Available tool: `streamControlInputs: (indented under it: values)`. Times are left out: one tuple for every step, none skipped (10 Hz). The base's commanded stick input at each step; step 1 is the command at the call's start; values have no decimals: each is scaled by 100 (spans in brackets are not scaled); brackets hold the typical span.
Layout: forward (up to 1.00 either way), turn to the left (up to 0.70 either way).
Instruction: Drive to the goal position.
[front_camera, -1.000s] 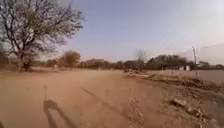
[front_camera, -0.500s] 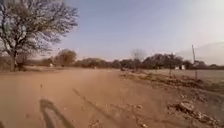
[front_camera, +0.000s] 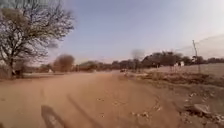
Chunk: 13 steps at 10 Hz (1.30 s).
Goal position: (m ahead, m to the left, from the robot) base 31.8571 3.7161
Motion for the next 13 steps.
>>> streamControlInputs:
  values:
    - [70, 0]
    - [70, 0]
    - [70, 0]
    - [70, 0]
    - [70, 0]
    - [70, 0]
    - [70, 0]
    - [70, 0]
    - [70, 0]
    - [70, 0]
    - [70, 0]
    - [70, 0]
    - [70, 0]
